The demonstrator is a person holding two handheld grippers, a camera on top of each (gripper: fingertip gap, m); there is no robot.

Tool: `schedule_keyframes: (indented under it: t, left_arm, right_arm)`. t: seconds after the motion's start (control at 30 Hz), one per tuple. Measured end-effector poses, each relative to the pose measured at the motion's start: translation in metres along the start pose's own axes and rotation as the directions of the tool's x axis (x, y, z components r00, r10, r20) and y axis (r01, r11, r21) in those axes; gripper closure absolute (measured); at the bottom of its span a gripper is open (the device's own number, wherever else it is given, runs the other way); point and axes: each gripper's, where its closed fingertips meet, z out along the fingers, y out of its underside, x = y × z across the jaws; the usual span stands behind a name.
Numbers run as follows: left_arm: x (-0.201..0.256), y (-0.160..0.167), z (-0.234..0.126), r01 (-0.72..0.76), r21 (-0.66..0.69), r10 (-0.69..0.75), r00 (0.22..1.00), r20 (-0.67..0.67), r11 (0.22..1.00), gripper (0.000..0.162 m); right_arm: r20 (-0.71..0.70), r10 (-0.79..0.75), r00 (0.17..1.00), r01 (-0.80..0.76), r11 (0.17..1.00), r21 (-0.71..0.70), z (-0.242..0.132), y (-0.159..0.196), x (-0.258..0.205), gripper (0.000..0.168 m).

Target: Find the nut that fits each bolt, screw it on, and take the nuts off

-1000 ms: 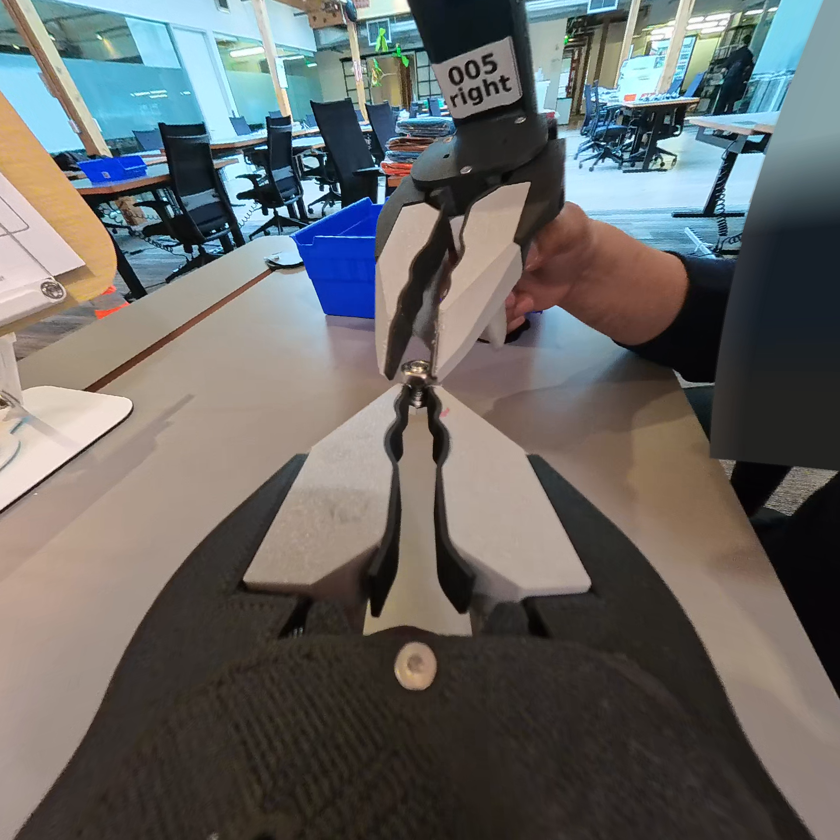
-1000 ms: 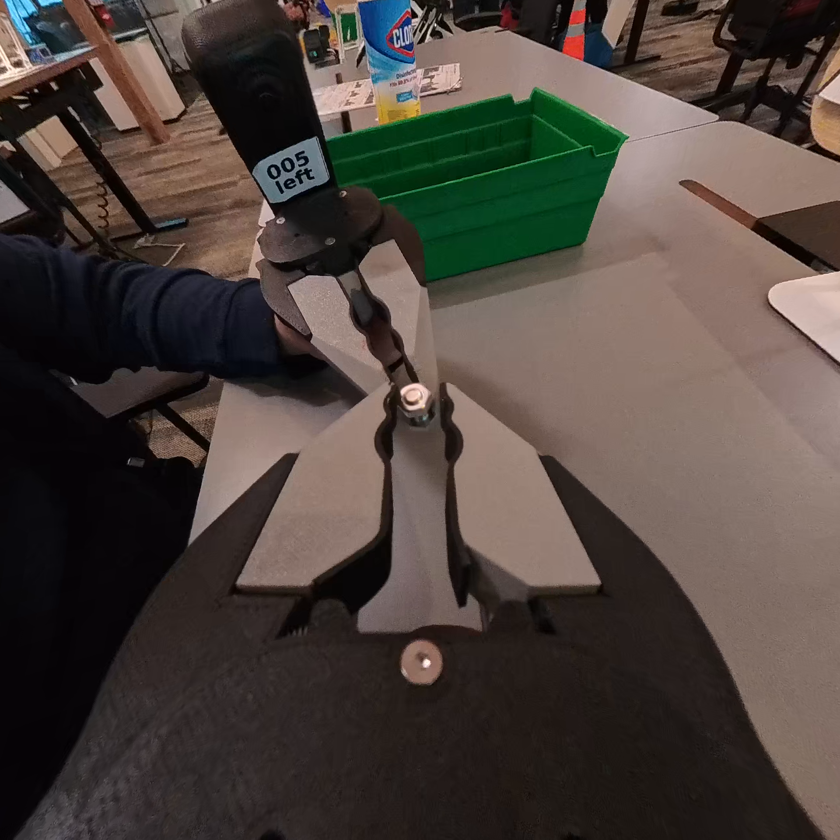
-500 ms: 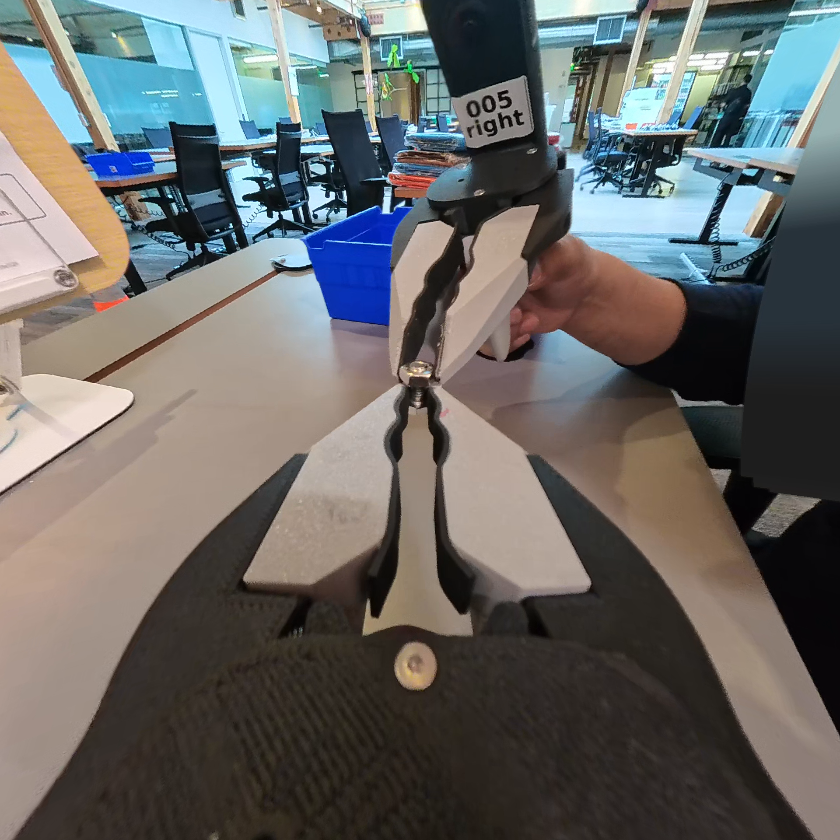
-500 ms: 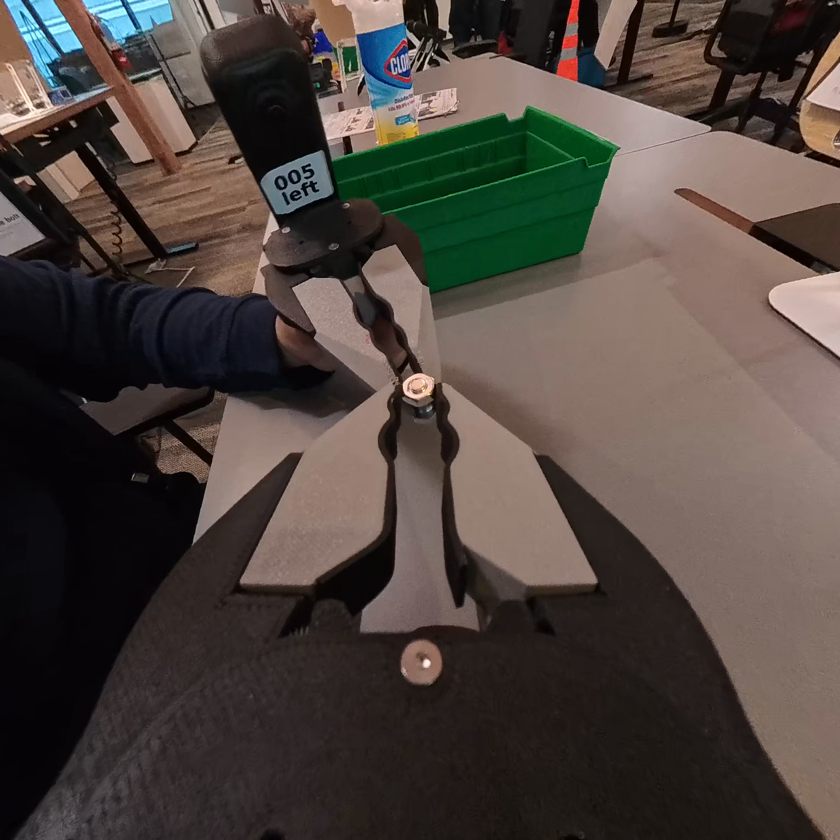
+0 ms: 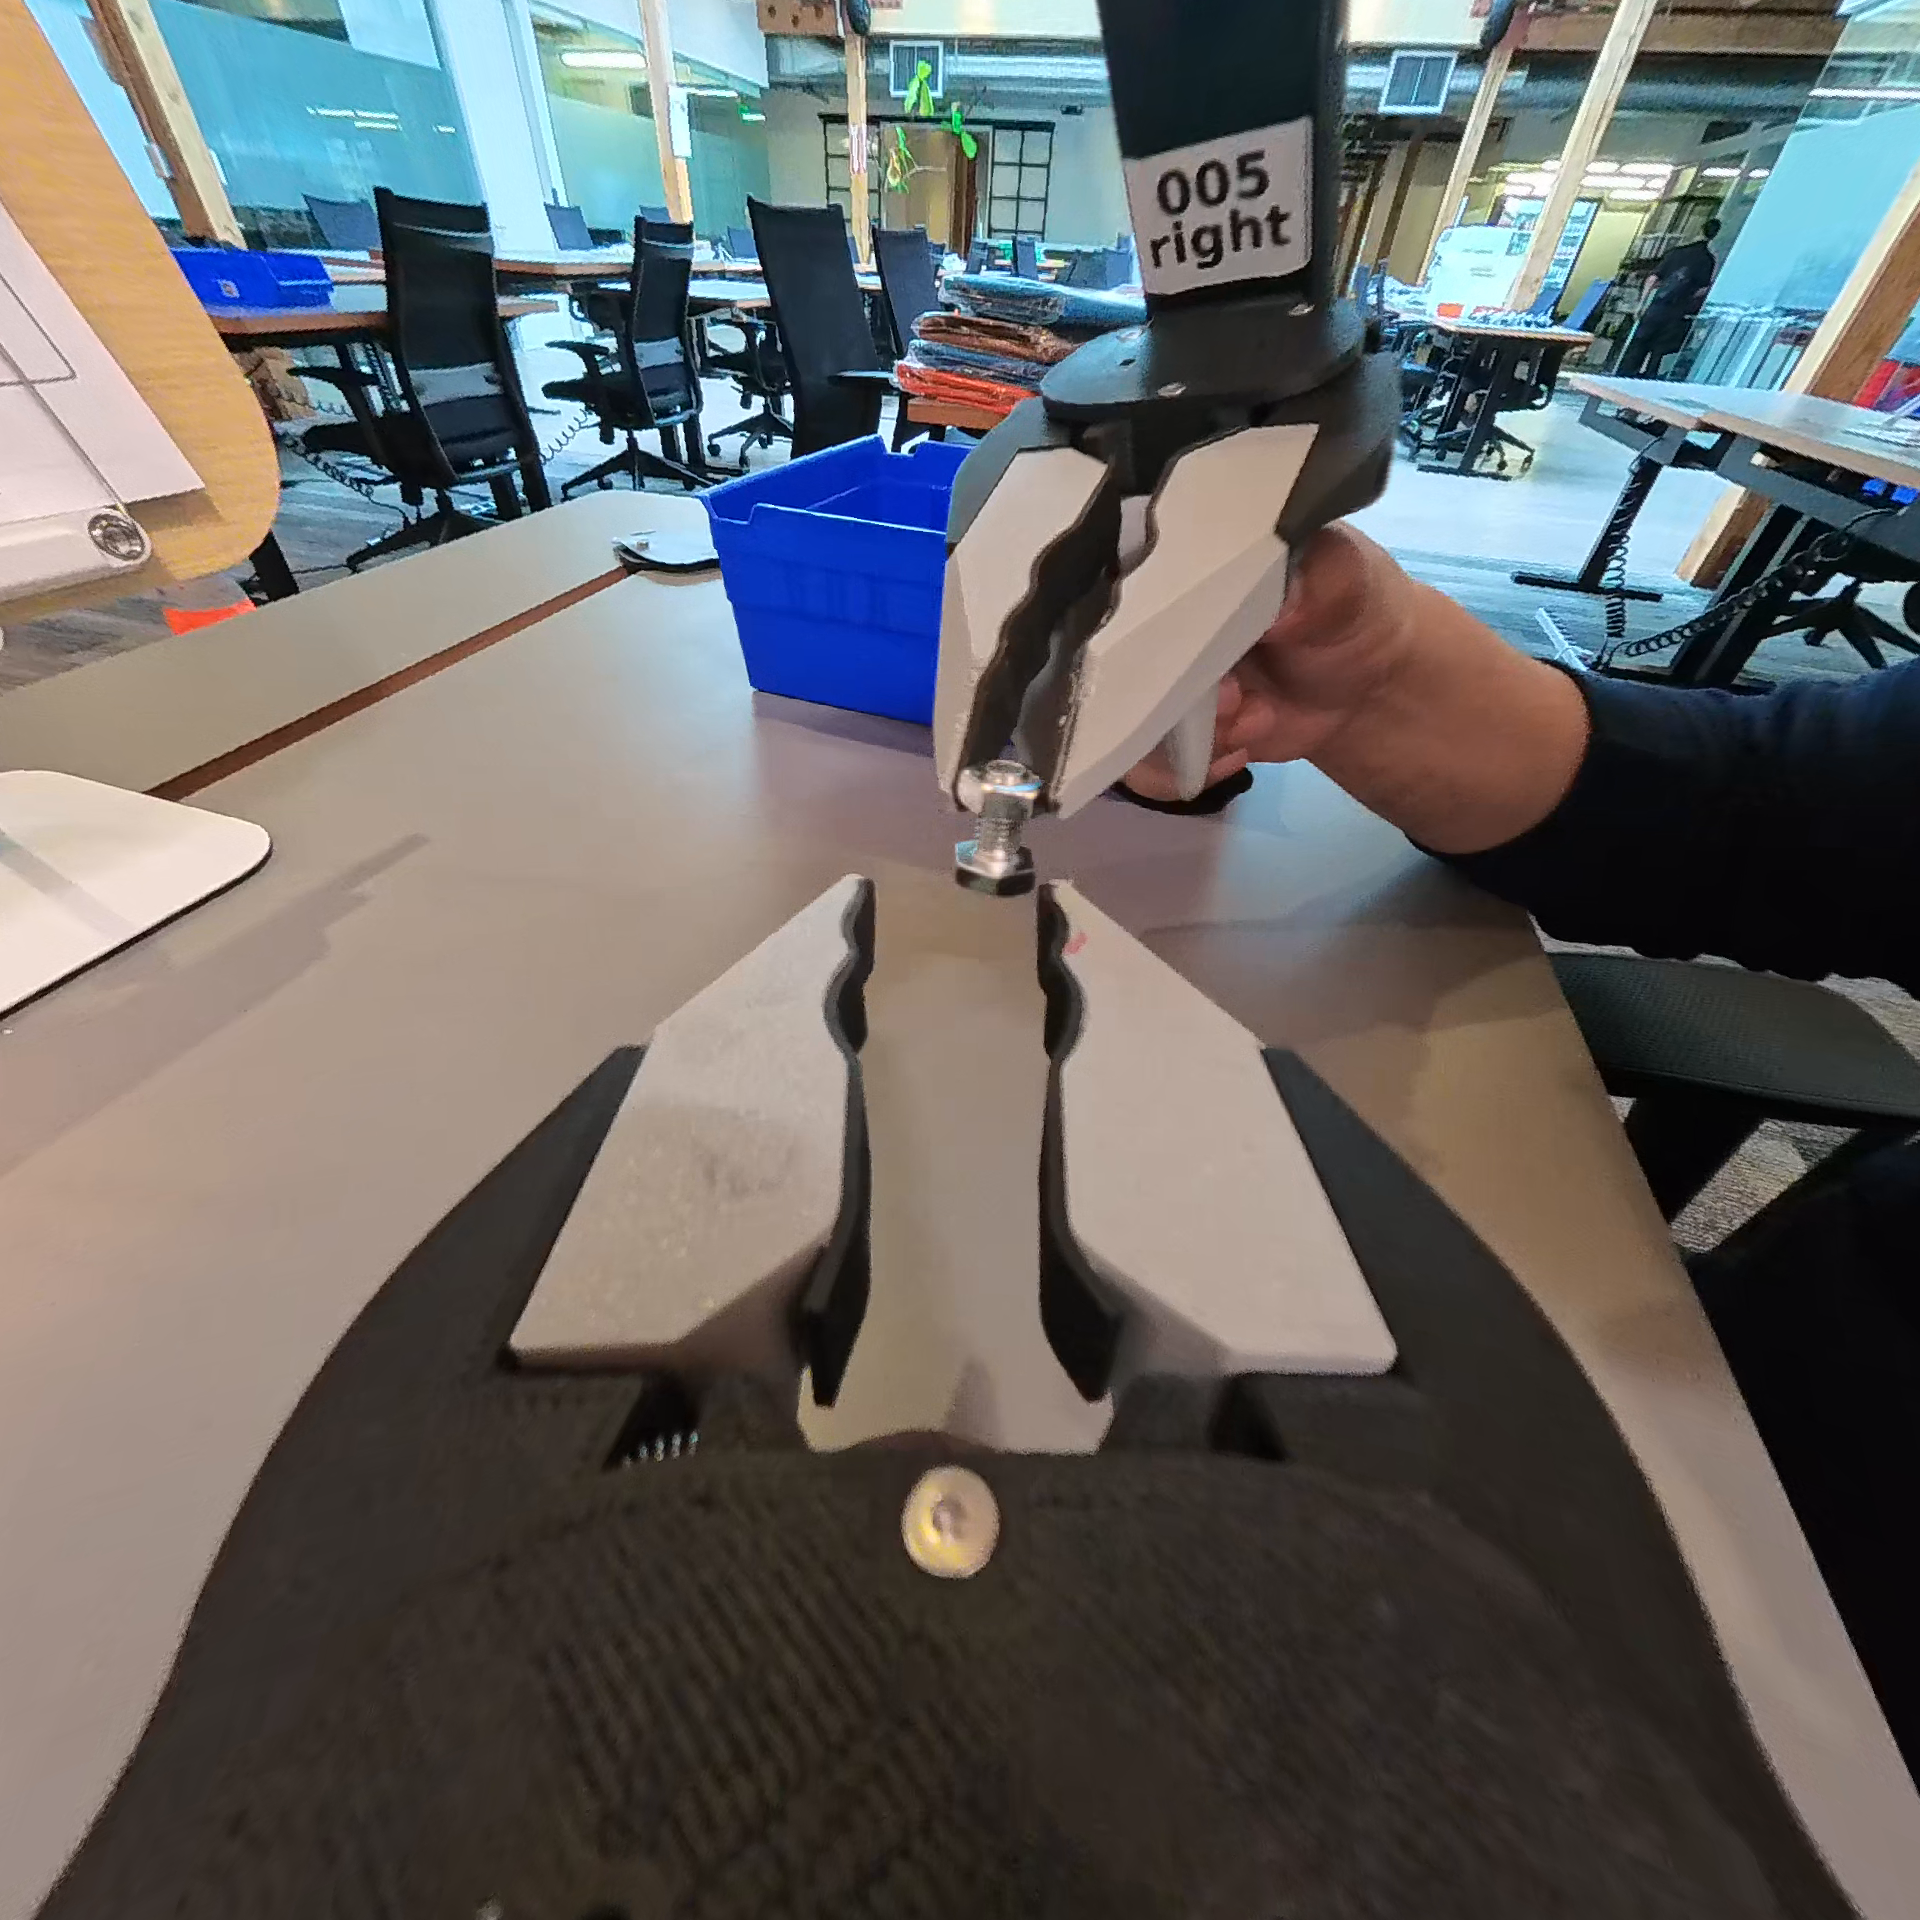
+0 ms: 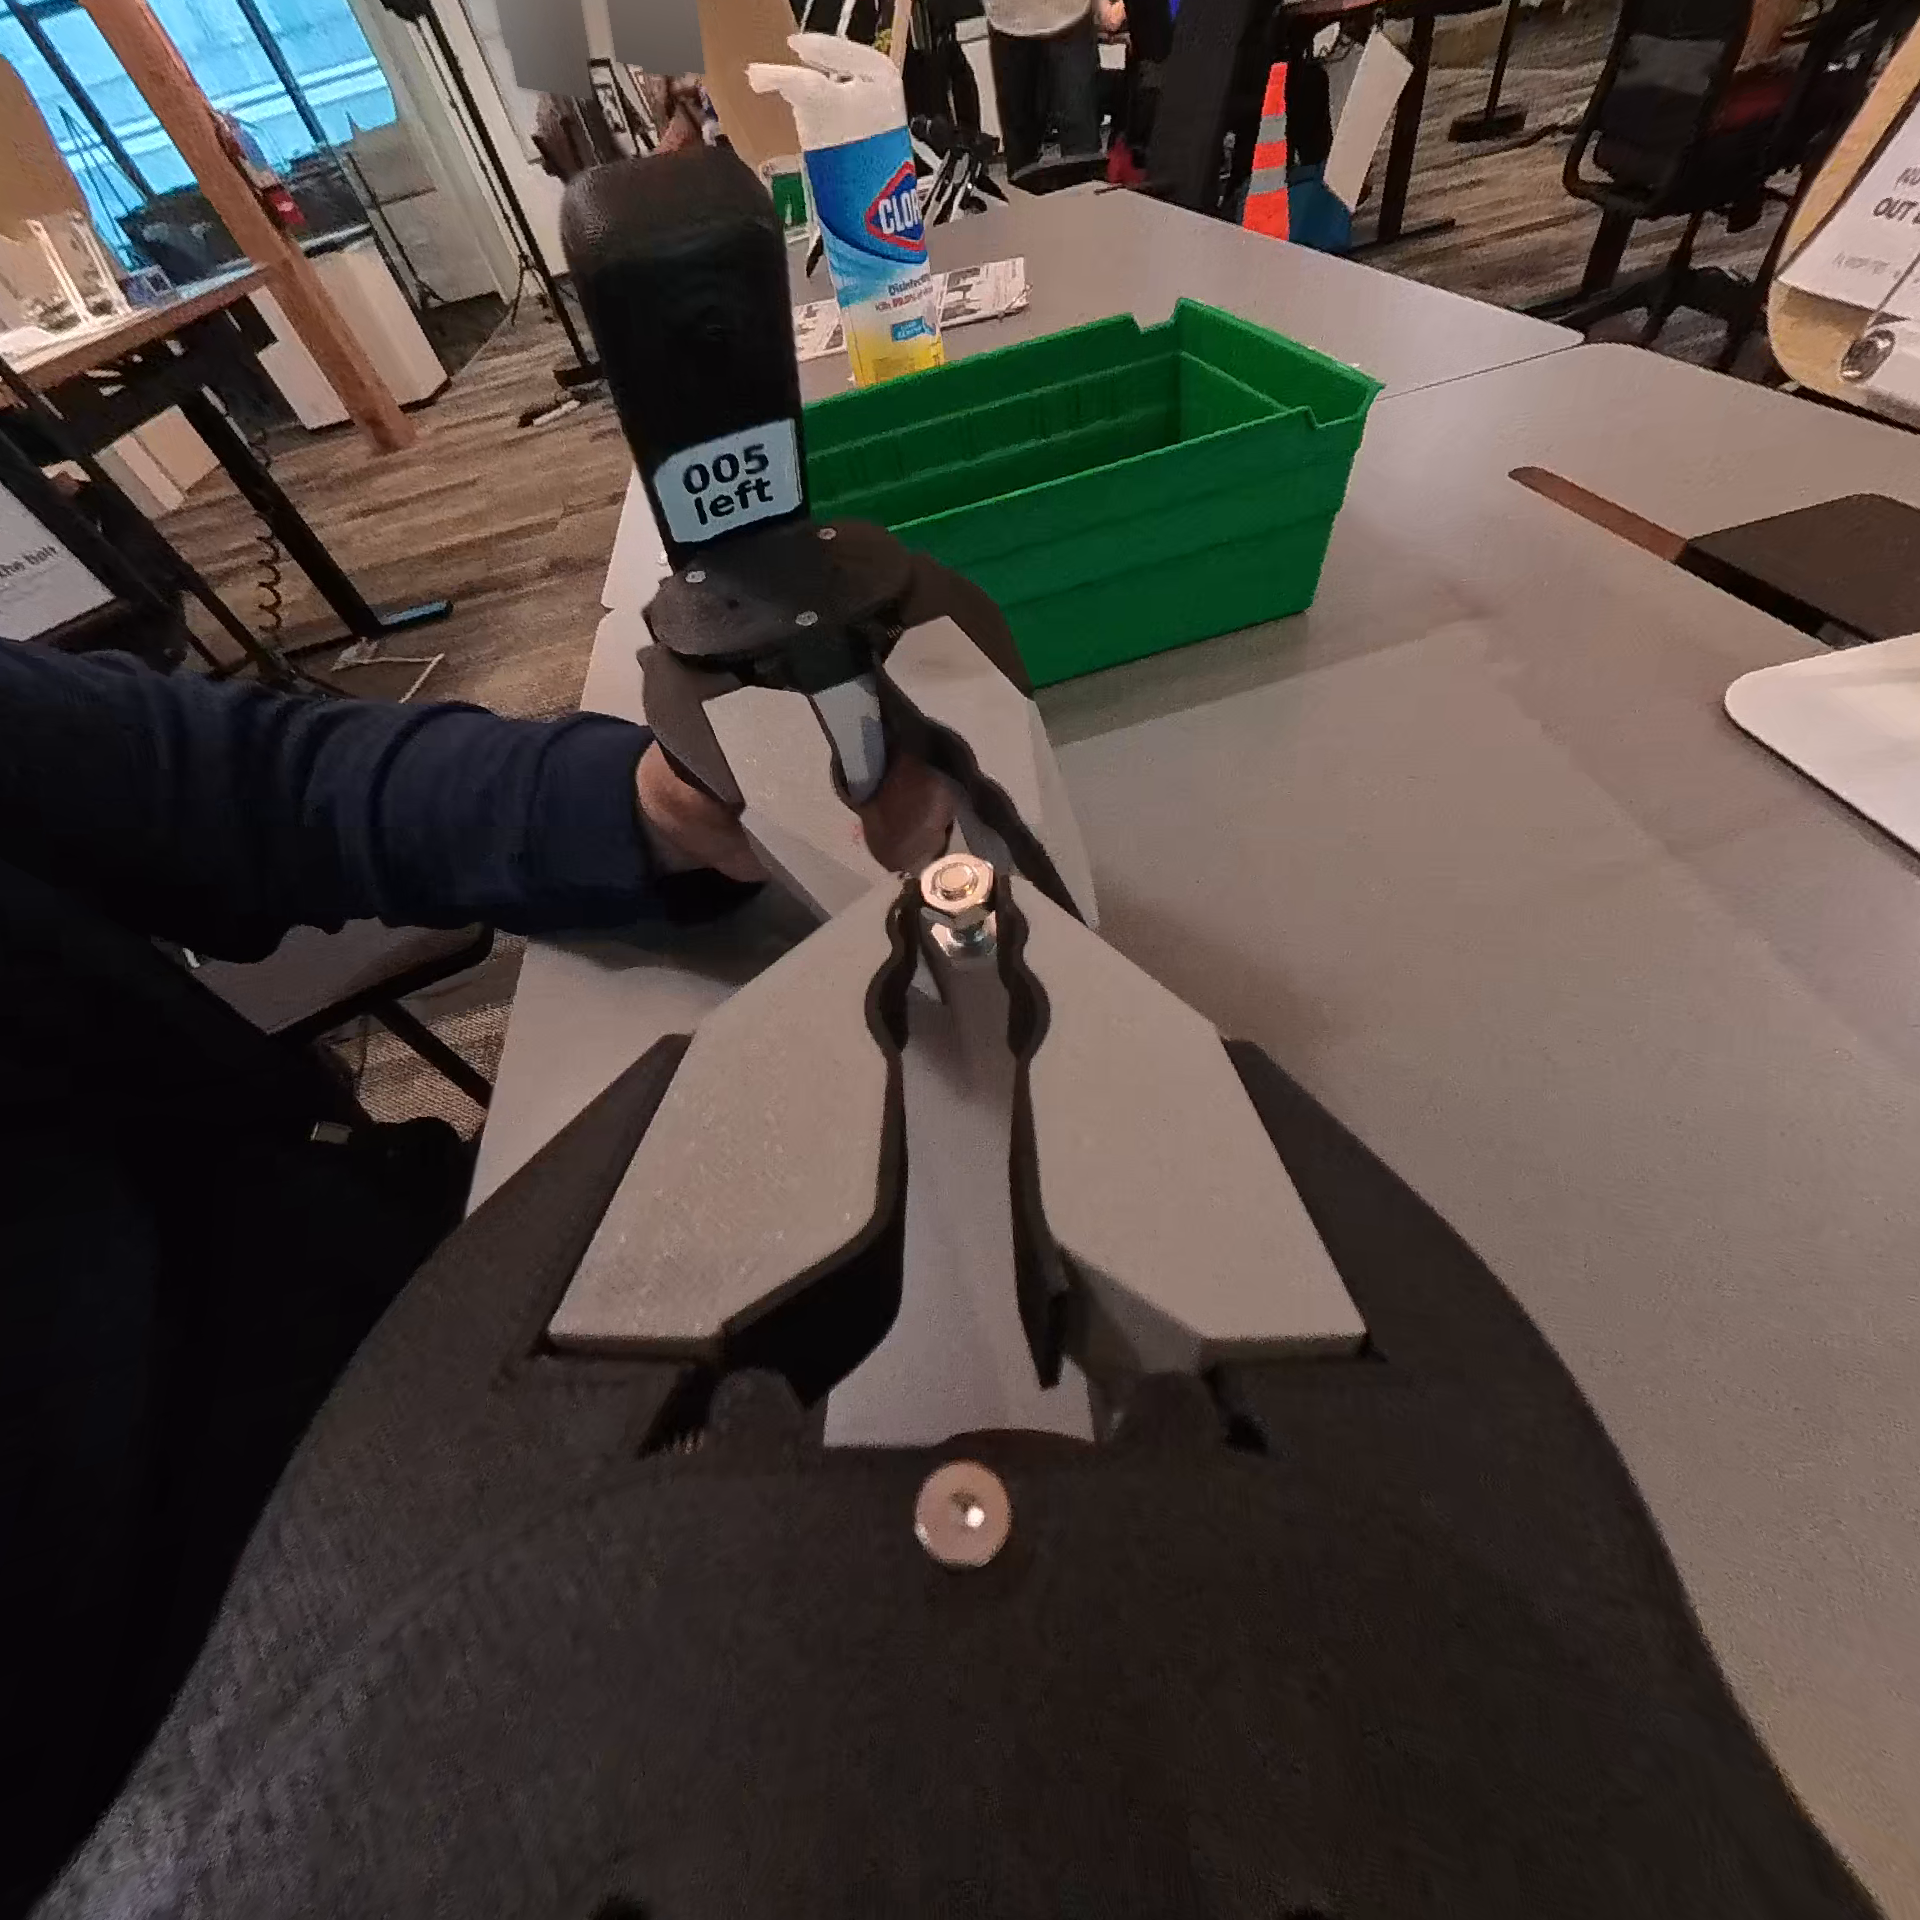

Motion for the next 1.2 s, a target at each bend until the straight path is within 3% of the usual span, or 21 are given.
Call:
schedule_keyframes:
  t: [0.17,0.4,0.47,0.67,0.77,0.83,0.9,0.97,1.0,1.1,1.2]
  left_arm:
    - [0.006,-0.002,0.0,-0.033,0.008,0.034,0.999,-0.012,0.999,0.15]
    - [0.006,-0.006,-0.003,-0.084,0.017,0.084,0.996,0.02,0.996,0.15]
    - [0.006,-0.01,-0.005,-0.081,0.035,0.08,0.997,0.021,0.996,0.15]
    - [0.003,-0.015,-0.01,-0.083,0.053,0.081,0.996,0.041,0.995,0.15]
    - [0.002,-0.012,-0.008,-0.087,0.034,0.086,0.995,0.048,0.996,0.15]
    - [-0.001,-0.012,-0.009,-0.079,0.034,0.077,0.995,0.058,0.996,0.15]
    - [-0.003,-0.013,-0.01,-0.072,0.038,0.07,0.995,0.066,0.997,0.15]
    - [-0.003,-0.014,-0.011,-0.07,0.043,0.067,0.996,0.066,0.997,0.15]
    - [-0.002,-0.015,-0.011,-0.072,0.045,0.069,0.996,0.065,0.996,0.15]
    - [0.0,-0.014,-0.009,-0.076,0.04,0.074,0.996,0.057,0.996,0.15]
    - [0.002,-0.012,-0.008,-0.077,0.029,0.076,0.996,0.052,0.997,0.15]
  right_arm:
    - [-0.012,-0.011,1.0,0.01,1.0,-0.005,0.002,0.001,0.0,0.157]
    - [0.004,0.017,1.0,-0.017,0.999,0.028,0.002,-0.004,-0.002,0.157]
    - [-0.009,0.013,1.0,-0.012,0.999,0.037,0.001,-0.007,-0.002,0.139]
    - [-0.023,-0.043,0.999,0.044,0.997,0.065,-0.004,-0.015,-0.007,0.133]
    - [-0.02,-0.056,0.998,0.057,0.996,0.063,-0.001,-0.016,-0.01,0.115]
    - [0.002,-0.071,0.997,0.071,0.997,0.034,-0.001,-0.011,-0.016,0.123]
    - [0.057,-0.089,0.994,0.088,0.996,0.016,-0.003,-0.008,-0.027,0.143]
    - [0.067,-0.094,0.993,0.091,0.995,0.052,-0.007,-0.014,-0.031,0.148]
    - [0.059,-0.082,0.995,0.078,0.995,0.069,-0.008,-0.018,-0.029,0.144]
    - [-0.004,-0.023,1.0,0.024,0.997,0.078,-0.005,-0.02,-0.016,0.109]
    - [0.019,-0.068,0.998,0.067,0.997,0.023,0.0,-0.013,-0.025,0.116]
